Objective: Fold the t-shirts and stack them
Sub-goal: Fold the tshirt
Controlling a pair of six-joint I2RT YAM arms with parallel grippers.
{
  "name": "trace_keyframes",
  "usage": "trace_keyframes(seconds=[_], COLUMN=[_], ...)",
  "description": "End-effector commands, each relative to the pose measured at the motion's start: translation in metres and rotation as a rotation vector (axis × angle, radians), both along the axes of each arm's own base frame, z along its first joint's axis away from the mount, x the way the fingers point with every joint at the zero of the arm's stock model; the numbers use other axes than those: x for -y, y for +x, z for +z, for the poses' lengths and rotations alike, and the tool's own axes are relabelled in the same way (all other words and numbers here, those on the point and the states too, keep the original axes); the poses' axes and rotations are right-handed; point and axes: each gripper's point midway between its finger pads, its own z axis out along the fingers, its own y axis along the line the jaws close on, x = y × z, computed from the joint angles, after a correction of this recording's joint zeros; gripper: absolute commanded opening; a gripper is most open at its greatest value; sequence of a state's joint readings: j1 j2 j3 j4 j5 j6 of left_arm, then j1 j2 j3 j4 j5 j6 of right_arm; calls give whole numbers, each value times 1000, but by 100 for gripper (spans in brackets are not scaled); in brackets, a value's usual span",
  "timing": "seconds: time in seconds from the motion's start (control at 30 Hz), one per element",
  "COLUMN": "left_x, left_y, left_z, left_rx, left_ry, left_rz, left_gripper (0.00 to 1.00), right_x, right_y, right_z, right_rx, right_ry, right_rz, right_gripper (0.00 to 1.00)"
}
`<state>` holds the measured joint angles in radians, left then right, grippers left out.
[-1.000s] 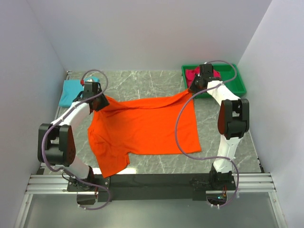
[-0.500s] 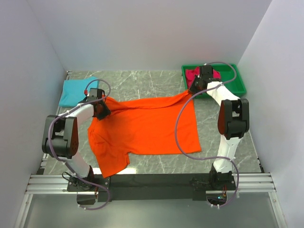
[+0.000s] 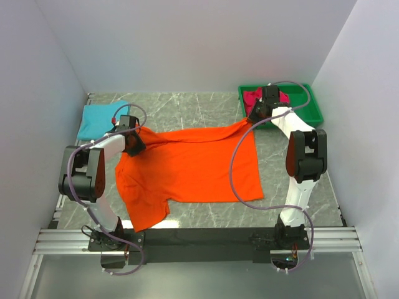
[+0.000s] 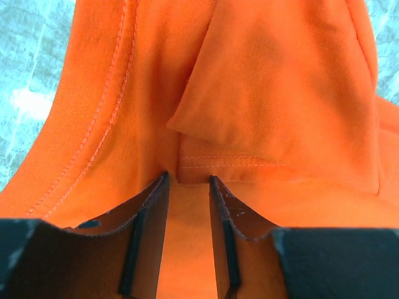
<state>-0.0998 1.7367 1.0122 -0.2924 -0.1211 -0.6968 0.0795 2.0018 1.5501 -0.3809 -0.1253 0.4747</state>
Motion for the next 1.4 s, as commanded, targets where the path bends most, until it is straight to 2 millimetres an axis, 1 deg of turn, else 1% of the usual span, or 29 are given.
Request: trace_keyframes(seconds=[0.0, 0.27, 0.4, 0.57, 0.6, 0.63, 0.67, 0.7, 0.77, 0.8, 0.83, 0.9, 0.93, 0.97, 1.0, 1.03, 1.07, 1.1, 1.13, 1.23, 1.27, 1.33, 1.37], left_x=[-1, -4, -4, -3, -2, -2, -1, -2, -2, -4, -5, -7, -8, -9, -8, -8, -8, -7, -7, -8, -9, -10, -10], left_y=[13, 19, 21, 22, 23, 23, 23, 22, 22, 22, 24, 24, 26, 28, 32, 31, 32, 36, 34, 35, 32, 30, 27], left_z=[5, 14, 11, 3, 3, 3, 4, 3, 8, 10, 20, 32, 47, 56, 69, 83, 92, 106, 116, 144, 149, 165, 169], left_rx=[28, 46, 34, 13, 14, 13, 13, 6, 14, 16, 37, 54, 75, 92, 116, 140, 155, 183, 192, 240, 242, 272, 275], left_ry=[15, 30, 36, 30, 26, 25, 24, 26, 27, 35, 40, 50, 54, 58, 57, 55, 55, 49, 51, 50, 52, 52, 52], left_rz=[12, 17, 16, 11, 8, 10, 9, 7, 10, 14, 17, 20, 21, 19, 17, 14, 12, 9, 6, 2, 2, 6, 6], left_gripper=[37, 36, 34, 28, 24, 23, 19, 18, 11, 5, 2, 1, 1, 1, 1, 1, 1, 1, 1, 1, 1, 1, 1], right_x=[3, 2, 2, 2, 1, 2, 2, 3, 2, 2, 2, 3, 3, 4, 4, 5, 5, 5, 6, 6, 6, 7, 8], right_y=[7, 7, 8, 8, 8, 8, 8, 9, 9, 9, 9, 11, 10, 10, 10, 11, 11, 10, 10, 8, 8, 7, 6], right_z=[15, 15, 15, 13, 14, 12, 12, 12, 13, 14, 16, 20, 21, 23, 25, 28, 29, 30, 30, 31, 32, 33, 33], right_rx=[51, 48, 47, 43, 46, 42, 42, 43, 44, 45, 48, 56, 52, 56, 54, 59, 61, 58, 56, 51, 51, 47, 46], right_ry=[3, 6, 10, 6, 6, 6, 4, 6, 8, 8, 7, 3, -2, -4, -8, -10, -11, -12, -12, -12, -12, -18, -22], right_rz=[-1, 7, 8, 7, 8, 7, 7, 3, 7, 7, 8, 7, 7, 7, 5, 3, 2, 0, 0, -4, -4, -7, -8], right_gripper=[0, 0, 0, 0, 0, 0, 0, 0, 0, 0, 0, 0, 0, 0, 0, 0, 0, 0, 0, 0, 0, 0, 0])
